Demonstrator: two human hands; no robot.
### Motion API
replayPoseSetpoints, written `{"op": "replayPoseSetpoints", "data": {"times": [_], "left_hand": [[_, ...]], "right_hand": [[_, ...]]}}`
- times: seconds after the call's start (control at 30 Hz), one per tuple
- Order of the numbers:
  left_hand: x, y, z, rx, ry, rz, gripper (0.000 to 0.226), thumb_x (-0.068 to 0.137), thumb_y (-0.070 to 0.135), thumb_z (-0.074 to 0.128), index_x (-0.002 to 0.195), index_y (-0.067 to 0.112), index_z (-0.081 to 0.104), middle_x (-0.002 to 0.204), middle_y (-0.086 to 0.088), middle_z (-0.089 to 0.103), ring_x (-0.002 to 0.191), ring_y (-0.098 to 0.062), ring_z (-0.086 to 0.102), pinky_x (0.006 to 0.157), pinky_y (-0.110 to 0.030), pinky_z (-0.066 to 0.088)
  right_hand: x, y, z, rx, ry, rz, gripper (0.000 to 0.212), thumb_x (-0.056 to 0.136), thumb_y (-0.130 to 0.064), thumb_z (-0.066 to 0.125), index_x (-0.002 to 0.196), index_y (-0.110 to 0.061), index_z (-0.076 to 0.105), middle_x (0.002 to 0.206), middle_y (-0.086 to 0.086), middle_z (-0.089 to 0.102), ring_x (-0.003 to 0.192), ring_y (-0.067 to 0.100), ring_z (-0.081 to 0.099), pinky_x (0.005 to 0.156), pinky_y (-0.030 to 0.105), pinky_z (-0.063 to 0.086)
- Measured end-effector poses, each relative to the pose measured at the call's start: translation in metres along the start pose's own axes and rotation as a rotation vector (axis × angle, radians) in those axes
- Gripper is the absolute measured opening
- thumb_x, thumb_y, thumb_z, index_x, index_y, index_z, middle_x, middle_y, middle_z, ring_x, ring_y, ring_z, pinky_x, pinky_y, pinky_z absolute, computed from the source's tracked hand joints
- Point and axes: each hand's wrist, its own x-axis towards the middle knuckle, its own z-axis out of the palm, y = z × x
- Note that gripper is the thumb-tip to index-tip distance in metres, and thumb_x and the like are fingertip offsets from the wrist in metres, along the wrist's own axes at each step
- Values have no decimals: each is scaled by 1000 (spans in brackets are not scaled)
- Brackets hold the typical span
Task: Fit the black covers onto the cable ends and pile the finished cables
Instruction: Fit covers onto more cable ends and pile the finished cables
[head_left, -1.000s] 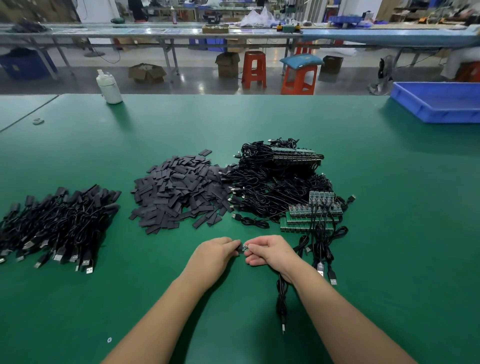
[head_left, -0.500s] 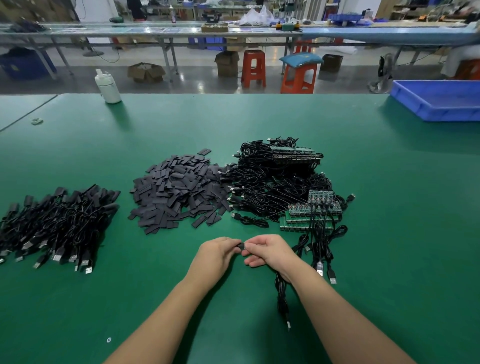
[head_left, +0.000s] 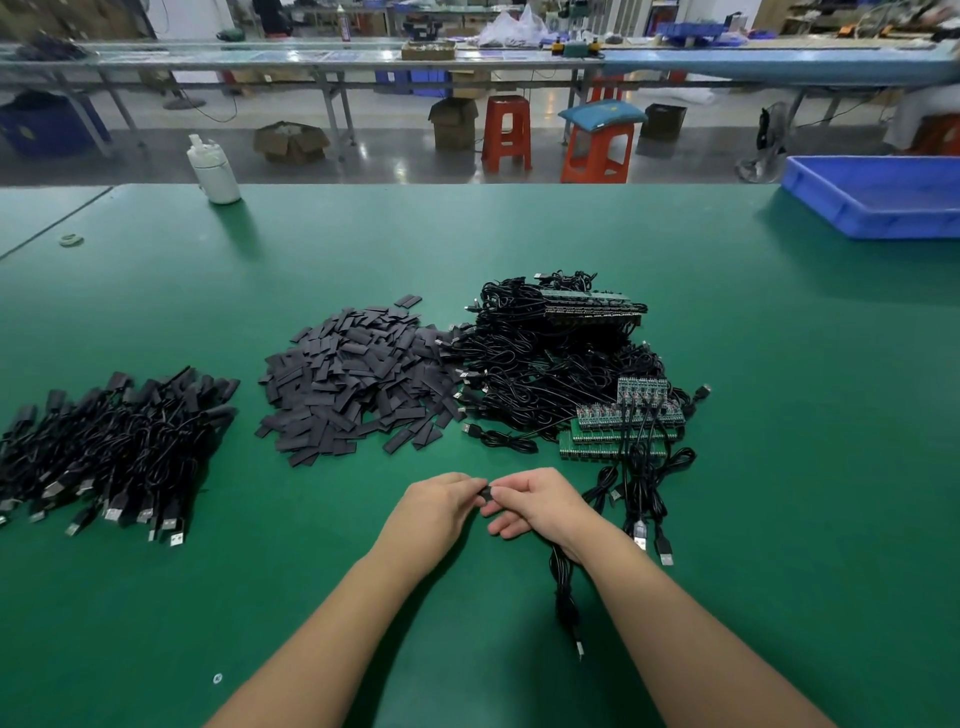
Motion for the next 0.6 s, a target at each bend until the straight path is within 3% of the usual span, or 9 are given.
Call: {"op": "replayPoseSetpoints", "data": {"times": [0.17,0.3,0.6], "left_hand": [[2,0,0,15,5,-15,22,98,19,58,115,16,72,106,2,71,95,-16,66,87,-26,50],[6,-1,-3,51,25,-26,22,97,17,60,114,12,72,105,-2,72,94,-20,67,86,-25,49],[11,-2,-4,99,-87,-42,25,100,21,53,120,18,69,112,1,68,101,-19,63,90,-27,47]], "right_hand": [[1,1,0,-15,6,-10,11,101,-12,58,103,-15,69,89,3,78,75,18,75,63,23,58],[2,3,0,9,62,-6,20,100,-12,60,117,-4,65,90,5,78,75,21,75,62,24,58],[2,4,0,-45,61,-5,21,100,-12,59,115,-1,69,84,5,77,72,20,75,60,24,57]]}}
